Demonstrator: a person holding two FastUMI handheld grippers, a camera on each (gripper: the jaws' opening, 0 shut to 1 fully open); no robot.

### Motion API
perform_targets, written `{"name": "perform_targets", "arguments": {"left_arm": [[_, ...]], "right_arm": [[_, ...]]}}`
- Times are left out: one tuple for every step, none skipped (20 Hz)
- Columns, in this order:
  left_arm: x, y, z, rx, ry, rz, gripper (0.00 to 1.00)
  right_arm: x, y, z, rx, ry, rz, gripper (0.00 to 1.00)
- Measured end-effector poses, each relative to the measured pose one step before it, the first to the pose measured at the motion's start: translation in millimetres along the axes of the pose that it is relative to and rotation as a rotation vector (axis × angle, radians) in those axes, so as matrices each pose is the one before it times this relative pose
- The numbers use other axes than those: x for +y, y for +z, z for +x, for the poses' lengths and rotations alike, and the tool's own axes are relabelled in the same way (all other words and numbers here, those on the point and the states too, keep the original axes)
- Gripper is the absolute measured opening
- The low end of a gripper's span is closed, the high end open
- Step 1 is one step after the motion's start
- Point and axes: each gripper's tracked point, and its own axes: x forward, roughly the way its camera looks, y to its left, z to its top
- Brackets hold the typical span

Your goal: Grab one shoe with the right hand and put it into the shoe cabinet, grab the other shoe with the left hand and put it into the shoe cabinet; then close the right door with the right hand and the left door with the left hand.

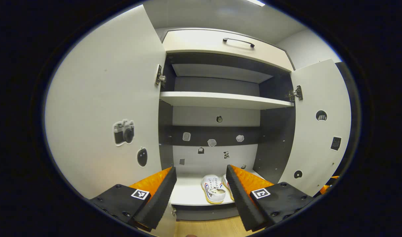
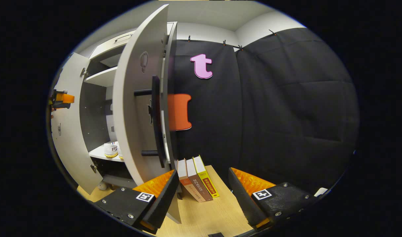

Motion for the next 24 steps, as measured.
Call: {"name": "perform_targets", "arguments": {"left_arm": [[6.7, 3.65, -11.88, -0.00971, 0.01561, 0.00687, 0.95], [6.23, 2.51, -10.68, -0.00692, 0.01045, 0.00149, 0.97], [4.98, 2.52, -12.85, -0.00427, 0.00703, -0.0021, 0.96], [5.87, 2.72, -14.88, -0.00681, 0.00657, -0.00221, 0.96], [5.34, 2.85, -11.17, -0.00779, 0.00385, 0.0026, 0.96], [5.21, 2.71, -13.8, -0.00673, 0.01109, 0.00542, 0.96], [6.1, 1.45, -11.42, -0.00491, 0.01094, 0.00616, 0.98], [6.48, 2.26, -9.89, -0.00288, 0.00813, 0.00263, 0.98], [5.44, -0.02, -10.07, -0.00095, 0.00726, -0.00254, 0.98], [4.5, 1.93, -8.38, -0.00267, 0.00122, -0.00692, 0.98], [5.48, 0.82, -7.68, -0.00122, 0.00202, -0.00661, 0.95], [6.42, -0.79, -6.57, 0.00192, 0.00763, -0.00373, 0.95], [6.95, -0.54, -5.75, 0.00122, 0.0105, -0.00102, 0.95], [6.24, -0.99, -2.93, 0.00117, 0.00925, -0.00224, 0.96], [4.76, -0.11, -4.04, -0.0011, 0.00224, 0.00035, 0.96], [5.54, -1.5, -4.02, 0.00152, 0.00514, 0.00294, 0.96], [6.61, 1.37, -3.47, -0.00047, 0.00494, 0.00306, 0.95], [7.03, -0.46, -2.63, -0.0015, 0.00414, 0.00101, 0.95], [5.16, -0.52, -0.69, 0.00026, 0.00365, -0.0014, 0.95], [6.95, -1.25, -1.64, -0.00033, 0.00163, -0.00236, 0.96], [7.65, -1.37, -1.36, 0.00147, 0.00346, -0.00096, 0.95], [7.58, -2.24, -0.96, 0.00353, 0.00312, -0.0009, 0.96], [6.93, -1.89, -0.83, 0.003, 0.00172, -0.00058, 0.96], [6.31, -1.86, -1.56, 0.0018, 0.0015, -0.00176, 0.95]], "right_arm": [[-0.81, -1.05, 7.05, 0.0037, 0.00324, 0.00323, 0.93], [-0.4, -1.62, 8.97, 0.00595, 0.00278, -0.00083, 0.93], [1.34, -1.14, 7.62, 0.00339, 0.00719, -0.00229, 0.93], [2.09, 0.45, 5.96, -0.00204, 0.00714, -0.00493, 0.93], [1.96, -1.92, 5.3, 0.0072, 0.00455, -0.00695, 0.93], [3.06, -1.43, 3.11, 0.00328, 0.00871, -0.00789, 0.93], [2.26, 0.97, 2.96, -0.00235, 0.00203, -0.00594, 0.93], [-1.91, 0.77, 0.04, -0.00363, -0.00261, -0.00388, 0.92], [-0.47, -0.29, -0.57, -0.00169, 0.00336, 0.00198, 0.92], [1.2, -0.91, 0.4, 0.00437, 0.00807, 0.00952, 0.92], [1.74, -1.32, -0.87, 0.00741, 0.00897, 0.01546, 0.92], [6.55, -0.45, -1.76, 0.00347, 0.02795, 0.01903, 0.92], [6.48, -2.33, 2.21, 0.00439, 0.01437, 0.0071, 0.91], [-1.88, 1.13, -6.31, -0.00693, -0.01329, -0.01066, 0.91], [-3.41, 1.99, -2.56, -0.01162, -0.01943, -0.01448, 0.9], [1.24, 0.21, -2.95, -0.00264, -0.01226, -0.00766, 0.9], [1.15, -1.28, -2.08, 0.00215, -0.00924, -0.00055, 0.9], [2.11, -0.73, -0.91, 0.00075, -0.01074, -0.00185, 0.89], [2.31, -1.5, -2.78, 0.00038, -0.00582, -0.00637, 0.88], [1.88, 0.29, -4.19, -0.00503, -0.00664, -0.00859, 0.86], [4.06, 1.37, -2.9, -0.00595, -0.00349, -0.01381, 0.85], [3.61, 0.58, -2.91, -0.00454, -0.00736, -0.02323, 0.81], [3.52, 0.42, -2.34, -0.0062, -0.01031, -0.02364, 0.79], [1.91, 0.2, -4.13, -0.00496, -0.01279, -0.01589, 0.75]]}}
